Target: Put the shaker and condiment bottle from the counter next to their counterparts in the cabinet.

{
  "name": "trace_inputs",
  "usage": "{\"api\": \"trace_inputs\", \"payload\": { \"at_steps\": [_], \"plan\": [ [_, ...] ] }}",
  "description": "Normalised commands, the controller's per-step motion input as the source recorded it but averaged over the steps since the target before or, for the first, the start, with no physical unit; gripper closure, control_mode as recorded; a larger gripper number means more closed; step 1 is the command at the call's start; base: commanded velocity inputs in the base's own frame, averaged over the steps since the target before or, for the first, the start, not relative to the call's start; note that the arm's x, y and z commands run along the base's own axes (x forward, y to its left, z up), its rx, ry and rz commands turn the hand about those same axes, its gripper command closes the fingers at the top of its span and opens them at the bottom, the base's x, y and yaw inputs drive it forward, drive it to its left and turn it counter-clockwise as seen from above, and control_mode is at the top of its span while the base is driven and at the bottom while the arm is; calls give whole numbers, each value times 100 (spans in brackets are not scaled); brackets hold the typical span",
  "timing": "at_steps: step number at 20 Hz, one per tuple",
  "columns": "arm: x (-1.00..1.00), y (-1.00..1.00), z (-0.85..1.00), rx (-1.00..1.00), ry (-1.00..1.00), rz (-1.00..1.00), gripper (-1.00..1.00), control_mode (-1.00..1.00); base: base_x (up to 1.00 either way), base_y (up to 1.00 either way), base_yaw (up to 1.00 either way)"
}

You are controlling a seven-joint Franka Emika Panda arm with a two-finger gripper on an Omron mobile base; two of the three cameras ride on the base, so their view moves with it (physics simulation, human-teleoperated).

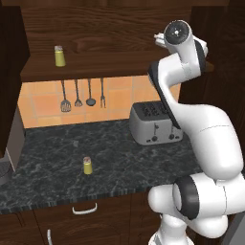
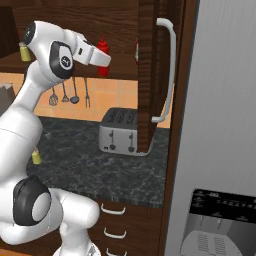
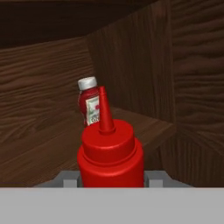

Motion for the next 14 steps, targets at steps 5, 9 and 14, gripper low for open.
{"api": "trace_inputs", "payload": {
  "at_steps": [5,9,14],
  "plan": [
    [14,-4,19,-6,-1,0,100,-100,0,0,0],
    [7,-10,4,-8,-1,0,100,-100,0,0,0],
    [15,0,-15,0,-3,0,100,-100,0,0,0]
  ]
}}
